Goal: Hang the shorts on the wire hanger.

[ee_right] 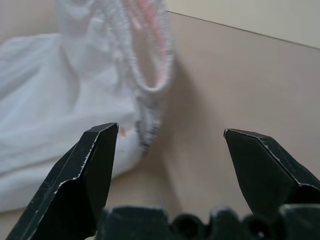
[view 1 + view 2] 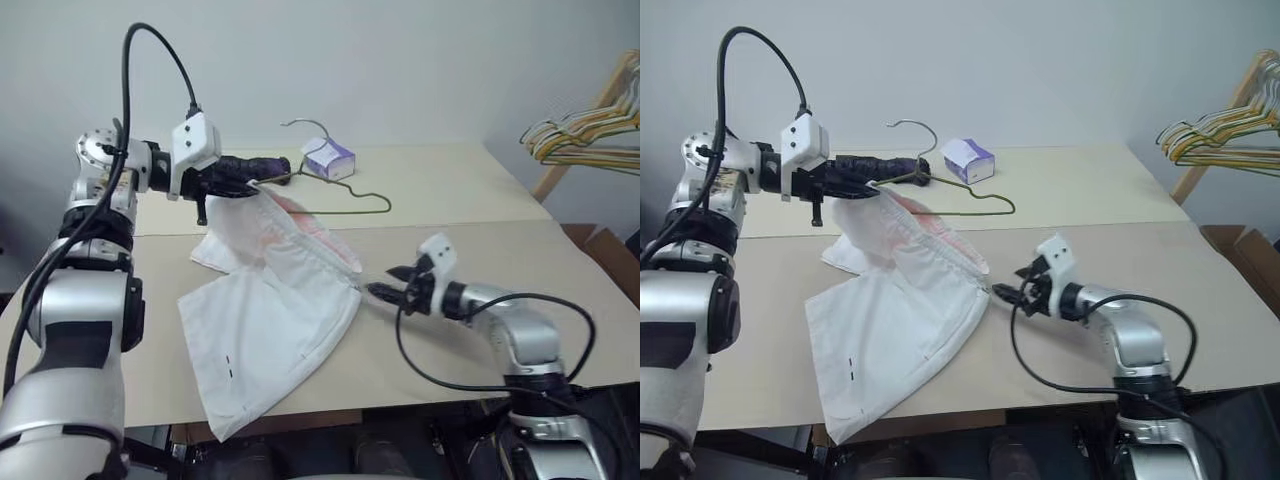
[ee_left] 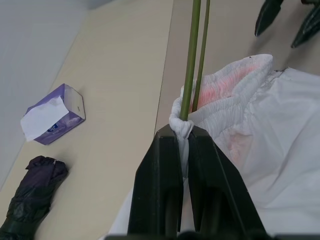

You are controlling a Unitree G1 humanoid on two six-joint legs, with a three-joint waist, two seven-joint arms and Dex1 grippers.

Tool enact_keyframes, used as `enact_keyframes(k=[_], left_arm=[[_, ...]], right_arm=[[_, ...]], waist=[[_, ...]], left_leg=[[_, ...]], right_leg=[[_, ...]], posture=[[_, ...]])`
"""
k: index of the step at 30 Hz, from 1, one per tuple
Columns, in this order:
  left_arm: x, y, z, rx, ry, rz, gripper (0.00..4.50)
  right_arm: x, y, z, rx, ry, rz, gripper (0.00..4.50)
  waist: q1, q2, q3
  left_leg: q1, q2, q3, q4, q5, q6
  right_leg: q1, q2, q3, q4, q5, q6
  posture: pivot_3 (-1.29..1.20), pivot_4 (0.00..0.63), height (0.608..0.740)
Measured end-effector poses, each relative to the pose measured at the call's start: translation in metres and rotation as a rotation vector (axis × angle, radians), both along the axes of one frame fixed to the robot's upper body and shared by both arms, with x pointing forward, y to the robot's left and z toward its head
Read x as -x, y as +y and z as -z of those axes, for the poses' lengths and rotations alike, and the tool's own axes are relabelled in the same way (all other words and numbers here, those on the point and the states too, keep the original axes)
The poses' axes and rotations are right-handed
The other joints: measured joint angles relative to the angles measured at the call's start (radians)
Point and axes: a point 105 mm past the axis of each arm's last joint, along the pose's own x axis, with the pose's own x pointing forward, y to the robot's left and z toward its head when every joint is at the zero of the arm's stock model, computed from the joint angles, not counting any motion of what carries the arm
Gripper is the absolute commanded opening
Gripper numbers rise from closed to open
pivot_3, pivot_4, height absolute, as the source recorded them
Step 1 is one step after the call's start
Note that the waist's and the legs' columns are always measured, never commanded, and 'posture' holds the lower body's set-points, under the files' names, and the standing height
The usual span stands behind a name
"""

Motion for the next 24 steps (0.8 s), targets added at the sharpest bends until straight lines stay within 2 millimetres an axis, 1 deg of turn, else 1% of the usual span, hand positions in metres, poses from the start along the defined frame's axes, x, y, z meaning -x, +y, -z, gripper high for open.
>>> enact_keyframes(k=[3, 7, 8, 10, 12, 13, 16, 17, 19, 20, 24], left_arm=[[0.002, 0.005, -0.003, 0.009, -0.005, -0.004, 0.0], [0.002, 0.007, -0.005, 0.009, -0.011, -0.006, 0.0], [0.002, 0.007, -0.005, 0.008, -0.012, -0.006, 0.0], [0.002, 0.006, -0.006, 0.007, -0.016, -0.002, 0.0], [0.002, 0.006, -0.007, 0.006, -0.019, 0.0, 0.0], [0.002, 0.006, -0.007, 0.007, -0.019, 0.0, 0.0], [0.002, 0.006, -0.008, 0.013, -0.022, -0.003, 0.0], [0.002, 0.006, -0.008, 0.015, -0.024, -0.004, 0.0], [0.002, 0.006, -0.009, 0.018, -0.027, -0.006, 0.0], [0.002, 0.007, -0.009, 0.021, -0.029, -0.008, 0.0], [0.001, 0.007, -0.01, 0.026, -0.033, -0.012, 0.0]], right_arm=[[0.001, 0.01, 0.004, -0.048, 0.03, -0.016, 4.0], [-0.005, 0.017, 0.019, -0.063, 0.09, -0.002, 4.0], [-0.007, 0.019, 0.02, -0.069, 0.096, -0.002, 3.84], [-0.012, 0.022, 0.021, -0.082, 0.102, 0.007, 3.43], [-0.014, 0.023, 0.022, -0.09, 0.107, 0.006, 2.8], [-0.014, 0.024, 0.022, -0.098, 0.108, 0.002, 2.36], [-0.015, 0.027, 0.018, -0.146, 0.114, -0.014, 1.3], [-0.017, 0.027, 0.016, -0.15, 0.11, -0.018, 0.9], [-0.019, 0.029, 0.012, -0.156, 0.107, -0.024, 0.24], [-0.019, 0.031, 0.011, -0.157, 0.108, -0.027, 0.06], [-0.018, 0.036, 0.018, -0.16, 0.135, -0.031, 0.06]], waist=[[0.004, 0.0, 0.0], [0.005, 0.0, 0.0], [0.004, 0.0, 0.0], [0.003, 0.0, 0.0], [0.003, 0.0, 0.0], [0.003, 0.0, 0.0], [0.003, 0.0, 0.0], [0.003, 0.0, 0.0], [0.003, 0.0, 0.0], [0.002, 0.0, 0.0], [0.002, 0.0, 0.0]], left_leg=[[0.0, 0.0, 0.0, 0.0, 0.0, 0.0], [0.0, 0.0, 0.0, 0.001, 0.0, 0.0], [0.0, 0.0, 0.0, 0.001, 0.0, 0.0], [0.0, 0.0, 0.0, 0.001, 0.0, 0.0], [0.0, 0.0, -0.001, 0.001, 0.0, 0.0], [0.0, 0.0, -0.001, 0.001, 0.0, 0.0], [0.0, 0.0, -0.001, 0.001, 0.0, 0.0], [0.0, 0.0, -0.001, 0.001, 0.0, 0.0], [0.0, 0.0, -0.001, 0.002, 0.0, 0.0], [0.0, 0.0, -0.001, 0.002, 0.0, 0.0], [-0.001, 0.0, -0.001, 0.002, 0.0, 0.0]], right_leg=[[0.0, 0.0, 0.0, 0.0, 0.0, 0.0], [0.0, 0.0, -0.001, 0.001, 0.0, 0.0], [0.0, 0.0, -0.001, 0.001, 0.0, 0.0], [0.0, 0.0, -0.001, 0.001, 0.0, 0.0], [0.0, 0.0, -0.001, 0.001, 0.0, 0.0], [0.0, 0.0, -0.001, 0.001, 0.0, 0.0], [0.0, 0.0, -0.001, 0.001, 0.0, 0.0], [0.0, 0.0, -0.001, 0.001, 0.0, 0.0], [0.0, 0.0, -0.001, 0.001, 0.0, 0.0], [0.0, 0.0, -0.001, 0.001, 0.0, 0.0], [0.0, 0.0, -0.001, 0.001, 0.0, 0.0]], posture=[[-0.09, 0.0, 0.74], [-0.08, 0.0, 0.74], [-0.08, 0.0, 0.74], [-0.08, 0.0, 0.74], [-0.08, 0.0, 0.74], [-0.08, 0.0, 0.74], [-0.08, 0.0, 0.74], [-0.08, 0.0, 0.74], [-0.08, 0.0, 0.74], [-0.08, 0.0, 0.74], [-0.08, 0.0, 0.74]])
